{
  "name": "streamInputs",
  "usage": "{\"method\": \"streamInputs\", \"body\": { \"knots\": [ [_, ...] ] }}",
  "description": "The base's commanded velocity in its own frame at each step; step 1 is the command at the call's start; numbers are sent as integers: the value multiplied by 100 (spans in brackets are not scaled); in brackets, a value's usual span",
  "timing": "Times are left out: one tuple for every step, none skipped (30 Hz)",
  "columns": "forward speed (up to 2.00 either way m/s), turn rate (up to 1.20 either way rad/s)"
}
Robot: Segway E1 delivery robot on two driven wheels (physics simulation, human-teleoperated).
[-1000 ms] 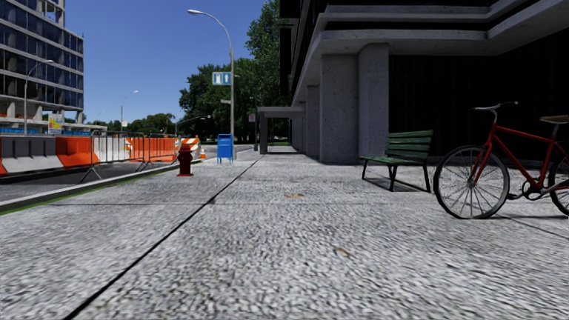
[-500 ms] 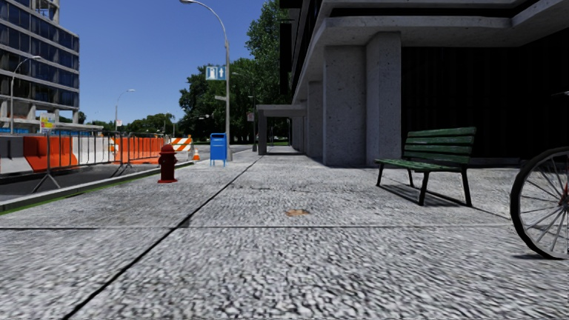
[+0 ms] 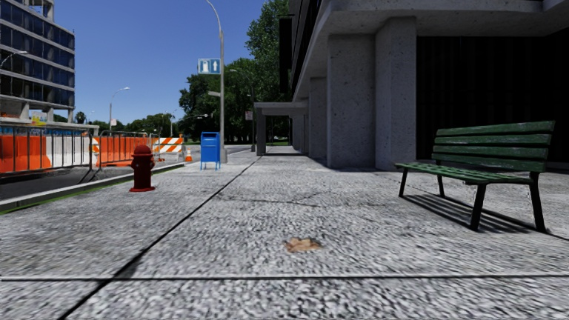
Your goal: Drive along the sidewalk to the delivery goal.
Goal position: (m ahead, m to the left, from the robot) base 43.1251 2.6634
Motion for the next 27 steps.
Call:
{"method": "streamInputs", "body": {
  "knots": [
    [200,0],
    [200,0],
    [200,0],
    [200,0],
    [200,0],
    [200,0],
    [200,0],
    [200,0],
    [200,0],
    [200,0],
    [200,0],
    [200,0],
    [200,0],
    [200,0],
    [200,0],
    [200,0],
    [200,0],
    [200,0],
    [200,0],
    [200,0],
    [200,0],
    [200,0],
    [200,0],
    [200,0],
    [200,0],
    [200,0],
    [200,0]
  ]
}}
